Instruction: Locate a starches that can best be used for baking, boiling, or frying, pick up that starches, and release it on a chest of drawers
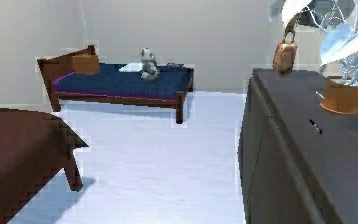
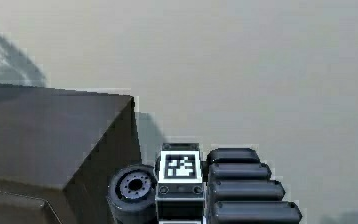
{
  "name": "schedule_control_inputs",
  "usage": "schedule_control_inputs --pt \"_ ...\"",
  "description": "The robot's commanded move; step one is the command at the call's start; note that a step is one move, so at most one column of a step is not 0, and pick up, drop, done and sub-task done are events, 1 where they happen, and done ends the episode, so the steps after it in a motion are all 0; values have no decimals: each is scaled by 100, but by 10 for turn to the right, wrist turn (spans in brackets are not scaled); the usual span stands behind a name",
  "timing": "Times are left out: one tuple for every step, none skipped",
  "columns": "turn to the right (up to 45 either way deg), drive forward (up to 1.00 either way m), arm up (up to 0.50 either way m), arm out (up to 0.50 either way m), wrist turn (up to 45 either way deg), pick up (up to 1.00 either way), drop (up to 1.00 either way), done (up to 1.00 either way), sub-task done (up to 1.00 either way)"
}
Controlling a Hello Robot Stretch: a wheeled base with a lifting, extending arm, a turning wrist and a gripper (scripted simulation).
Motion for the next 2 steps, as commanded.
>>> schedule_control_inputs --pt "-90 0 0 0 0 0 0 0 0" --pt "-30 0 0 0 0 0 0 0 0"
